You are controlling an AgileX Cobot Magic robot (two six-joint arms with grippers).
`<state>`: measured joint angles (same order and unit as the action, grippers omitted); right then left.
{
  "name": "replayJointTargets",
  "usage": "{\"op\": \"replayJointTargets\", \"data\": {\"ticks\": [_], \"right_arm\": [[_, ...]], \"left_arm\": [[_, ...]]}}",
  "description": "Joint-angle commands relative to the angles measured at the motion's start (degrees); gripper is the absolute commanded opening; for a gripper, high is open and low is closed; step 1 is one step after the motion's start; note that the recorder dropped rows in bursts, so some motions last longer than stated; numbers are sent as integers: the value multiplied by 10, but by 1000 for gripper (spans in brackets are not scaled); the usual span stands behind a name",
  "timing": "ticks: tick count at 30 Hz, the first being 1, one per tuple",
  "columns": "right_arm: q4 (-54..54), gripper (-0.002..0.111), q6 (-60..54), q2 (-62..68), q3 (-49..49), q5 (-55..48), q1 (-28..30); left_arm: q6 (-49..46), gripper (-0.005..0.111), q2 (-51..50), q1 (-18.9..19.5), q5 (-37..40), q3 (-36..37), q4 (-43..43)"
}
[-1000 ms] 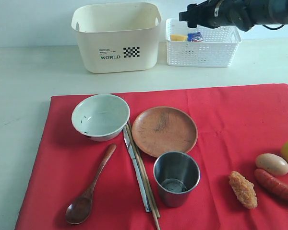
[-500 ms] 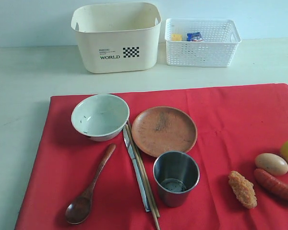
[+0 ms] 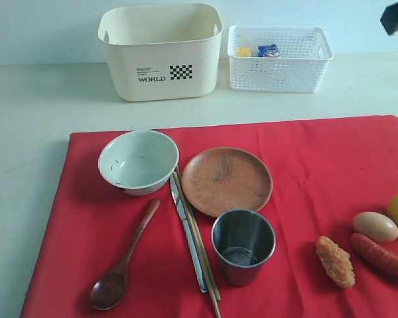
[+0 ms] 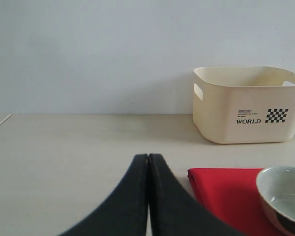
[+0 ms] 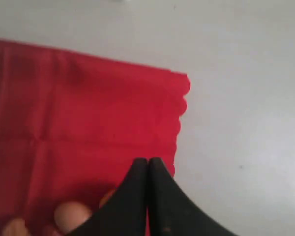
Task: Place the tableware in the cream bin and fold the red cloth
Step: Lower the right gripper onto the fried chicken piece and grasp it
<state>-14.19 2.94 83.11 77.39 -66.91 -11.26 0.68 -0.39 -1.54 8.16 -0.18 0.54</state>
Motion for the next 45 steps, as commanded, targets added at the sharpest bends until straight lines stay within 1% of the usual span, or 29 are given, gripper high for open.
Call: {"op": "replayJointTargets", "data": {"ticks": [1, 3, 6, 8, 10, 12, 13, 14, 15, 16, 17, 18, 19, 20, 22, 41, 43, 45], "right_arm": [[78, 0, -66, -25, -48, -31, -1], [150, 0, -109, -38, -85, -29, -1], [235, 0, -150, -52, -141, 21, -1], [243, 0, -154, -54, -178, 40, -12], [225, 0, -149, -51, -210, 48, -30], [196, 3, -113, -38, -249, 63, -68], [175, 8, -98, -32, -269, 84, -97], [167, 12, -87, -29, -277, 94, -115], [161, 20, -76, -19, -285, 107, -143], [161, 24, -76, -12, -288, 112, -156], [156, 32, -66, 5, -296, 119, -178], [150, 37, -50, 15, -300, 122, -186], [134, 45, -14, 34, -308, 127, -197], [120, 52, -9, 52, -317, 129, -203], [118, 56, -8, 75, -324, 137, -204], [127, 55, -8, 166, -324, 161, -204], [127, 51, -8, 168, -324, 162, -204], [127, 42, -8, 168, -324, 162, -204]], "left_arm": [[2, 1, 4, 1, -1, 2, 7], [2, 1, 4, 1, -1, 2, 7], [2, 1, 4, 1, -1, 2, 7], [2, 1, 4, 1, -1, 2, 7], [2, 1, 4, 1, -1, 2, 7], [2, 1, 4, 1, -1, 2, 7], [2, 1, 4, 1, -1, 2, 7], [2, 1, 4, 1, -1, 2, 7], [2, 1, 4, 1, -1, 2, 7], [2, 1, 4, 1, -1, 2, 7], [2, 1, 4, 1, -1, 2, 7], [2, 1, 4, 1, -1, 2, 7], [2, 1, 4, 1, -1, 2, 7], [2, 1, 4, 1, -1, 2, 7], [2, 1, 4, 1, -1, 2, 7], [2, 1, 4, 1, -1, 2, 7], [2, 1, 4, 1, -1, 2, 7], [2, 1, 4, 1, -1, 2, 7]]}}
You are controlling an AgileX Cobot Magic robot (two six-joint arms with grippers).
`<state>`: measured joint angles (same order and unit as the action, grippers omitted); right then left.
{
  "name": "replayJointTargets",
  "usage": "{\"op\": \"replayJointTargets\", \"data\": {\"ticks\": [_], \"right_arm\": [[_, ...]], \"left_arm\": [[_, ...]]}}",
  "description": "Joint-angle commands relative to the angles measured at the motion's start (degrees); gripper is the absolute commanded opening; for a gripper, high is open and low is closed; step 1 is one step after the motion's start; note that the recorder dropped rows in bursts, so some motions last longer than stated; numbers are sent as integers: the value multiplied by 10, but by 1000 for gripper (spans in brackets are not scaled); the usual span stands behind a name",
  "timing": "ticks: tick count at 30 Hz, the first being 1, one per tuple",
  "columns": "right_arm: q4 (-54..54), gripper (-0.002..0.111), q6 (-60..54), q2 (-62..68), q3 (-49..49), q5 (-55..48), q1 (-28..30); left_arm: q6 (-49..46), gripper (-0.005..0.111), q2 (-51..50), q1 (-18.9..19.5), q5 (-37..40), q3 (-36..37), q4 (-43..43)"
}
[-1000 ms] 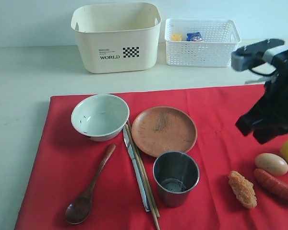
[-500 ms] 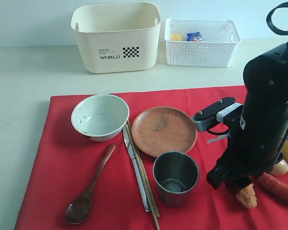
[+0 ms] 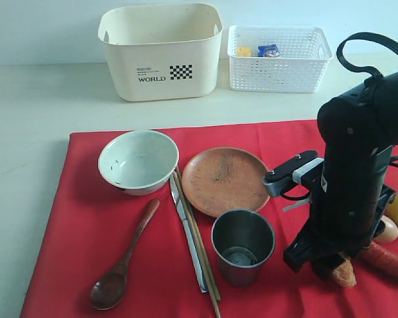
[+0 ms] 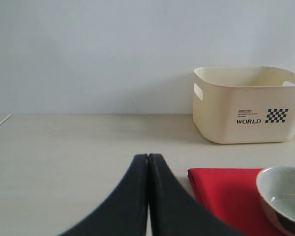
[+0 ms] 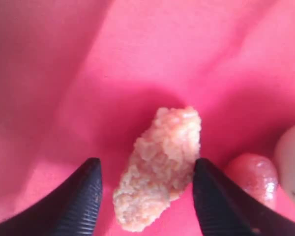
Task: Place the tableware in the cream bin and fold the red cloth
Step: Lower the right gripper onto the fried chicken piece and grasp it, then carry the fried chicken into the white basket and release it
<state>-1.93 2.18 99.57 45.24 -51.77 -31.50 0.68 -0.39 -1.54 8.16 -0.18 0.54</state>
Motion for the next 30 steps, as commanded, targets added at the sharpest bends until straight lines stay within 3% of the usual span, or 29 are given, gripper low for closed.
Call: {"op": "replayJointTargets", "data": {"ticks": [1, 5, 12, 18, 25, 30], "right_arm": [[5, 36, 0, 3, -3, 10, -2], [5, 17, 0, 3, -3, 10, -2], [9, 0, -1, -9, 18, -36, -2], [-38, 0, 3, -66, 79, -81, -2], [-187, 0, 50, -96, 185, -94, -2], [-264, 0, 90, -95, 251, -25, 13]], "left_arm": [[2, 1, 4, 1, -1, 2, 7], [2, 1, 4, 1, -1, 2, 7], [2, 1, 4, 1, -1, 2, 7], [2, 1, 4, 1, -1, 2, 7], [2, 1, 4, 1, -1, 2, 7], [2, 1, 4, 1, -1, 2, 7]]}}
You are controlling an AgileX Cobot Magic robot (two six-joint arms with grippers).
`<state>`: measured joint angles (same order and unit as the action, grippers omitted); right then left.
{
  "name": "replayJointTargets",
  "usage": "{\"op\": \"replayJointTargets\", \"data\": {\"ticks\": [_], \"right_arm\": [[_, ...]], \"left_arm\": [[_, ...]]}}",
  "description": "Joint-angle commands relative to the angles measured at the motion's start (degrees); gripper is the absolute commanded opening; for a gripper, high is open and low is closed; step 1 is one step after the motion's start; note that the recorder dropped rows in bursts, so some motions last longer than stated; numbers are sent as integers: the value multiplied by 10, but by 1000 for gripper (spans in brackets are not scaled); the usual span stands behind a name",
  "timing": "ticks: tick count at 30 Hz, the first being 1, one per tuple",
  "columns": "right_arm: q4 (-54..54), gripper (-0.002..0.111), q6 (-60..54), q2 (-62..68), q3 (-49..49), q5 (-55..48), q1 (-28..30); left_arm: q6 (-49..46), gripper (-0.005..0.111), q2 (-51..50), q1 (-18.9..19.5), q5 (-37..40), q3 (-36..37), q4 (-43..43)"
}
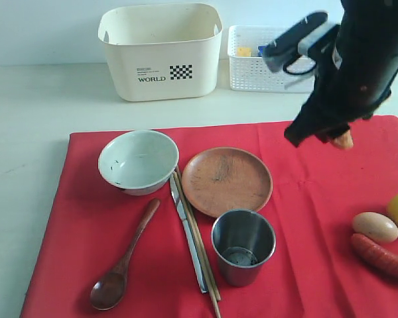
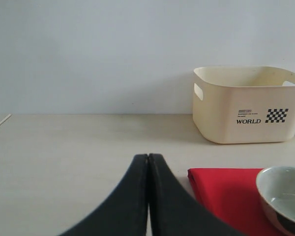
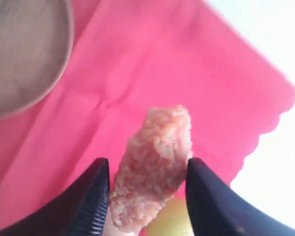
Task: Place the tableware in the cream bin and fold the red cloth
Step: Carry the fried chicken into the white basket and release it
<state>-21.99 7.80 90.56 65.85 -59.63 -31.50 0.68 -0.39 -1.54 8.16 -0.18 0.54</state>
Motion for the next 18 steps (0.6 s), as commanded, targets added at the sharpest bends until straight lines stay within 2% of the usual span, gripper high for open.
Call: {"op": "replayJointTargets", "data": {"ticks": [1, 9, 18], "right_arm": [[-77, 0, 47, -5, 55, 73, 18], [-148, 0, 150, 24, 91, 233, 82], [-176, 0, 257, 133, 130, 410, 156]], "left_arm": [[2, 1, 4, 1, -1, 2, 7], [2, 1, 4, 1, -1, 2, 7], [2, 1, 4, 1, -1, 2, 7]]}}
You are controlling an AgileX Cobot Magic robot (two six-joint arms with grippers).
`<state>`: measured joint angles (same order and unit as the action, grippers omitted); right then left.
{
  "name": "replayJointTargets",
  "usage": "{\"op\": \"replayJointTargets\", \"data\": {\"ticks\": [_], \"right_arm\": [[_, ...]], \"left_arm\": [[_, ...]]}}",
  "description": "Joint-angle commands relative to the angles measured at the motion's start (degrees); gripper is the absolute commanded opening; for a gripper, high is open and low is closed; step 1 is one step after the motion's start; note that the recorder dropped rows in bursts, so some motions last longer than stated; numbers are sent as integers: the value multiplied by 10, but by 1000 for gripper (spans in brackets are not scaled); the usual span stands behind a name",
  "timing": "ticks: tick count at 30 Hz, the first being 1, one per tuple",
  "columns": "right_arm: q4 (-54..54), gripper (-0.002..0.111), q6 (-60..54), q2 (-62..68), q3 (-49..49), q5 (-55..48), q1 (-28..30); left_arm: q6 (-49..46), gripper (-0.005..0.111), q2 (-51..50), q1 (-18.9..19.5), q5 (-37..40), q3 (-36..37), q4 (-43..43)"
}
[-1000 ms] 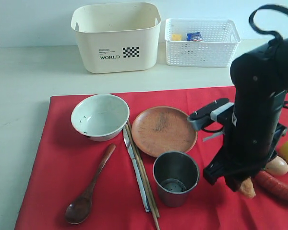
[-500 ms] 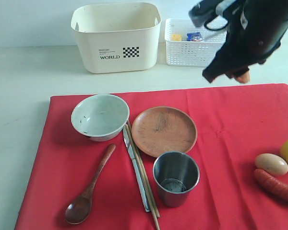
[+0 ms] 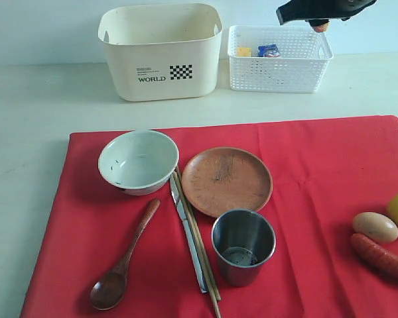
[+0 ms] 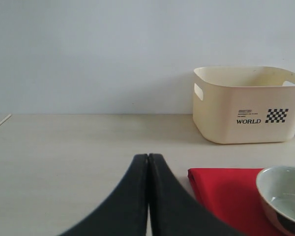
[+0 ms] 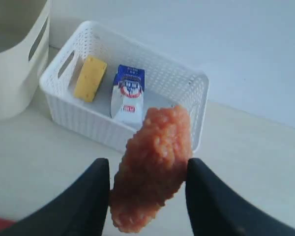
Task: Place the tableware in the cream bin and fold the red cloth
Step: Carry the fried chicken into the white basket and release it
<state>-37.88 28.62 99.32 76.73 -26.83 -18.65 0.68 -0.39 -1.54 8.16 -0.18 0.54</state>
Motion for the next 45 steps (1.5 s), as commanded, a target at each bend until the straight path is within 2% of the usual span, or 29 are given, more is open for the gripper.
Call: {"op": "replayJointTargets", "data": {"ticks": [1, 6, 15, 21, 26, 32, 38, 45], "right_arm": [[-17, 0, 62, 62, 31, 100, 34], [-17, 0, 106, 138, 92, 141, 60], [-16, 0, 136, 259, 211, 133, 71], [-16, 3, 136, 296, 245, 108, 71], [-17, 18, 136, 309, 255, 90, 71], [-17, 50, 136, 309, 255, 90, 71], [-12, 72, 136, 297, 255, 66, 70], [-7, 74, 123, 246, 255, -57, 70]], "left_arm": [[2, 1, 4, 1, -1, 2, 7], [2, 1, 4, 1, -1, 2, 7], [2, 1, 4, 1, -1, 2, 7], [2, 1, 4, 1, -1, 2, 7], [2, 1, 4, 1, -1, 2, 7], [2, 1, 4, 1, -1, 2, 7], [2, 1, 4, 1, -1, 2, 7], [2, 1, 4, 1, -1, 2, 7]]}}
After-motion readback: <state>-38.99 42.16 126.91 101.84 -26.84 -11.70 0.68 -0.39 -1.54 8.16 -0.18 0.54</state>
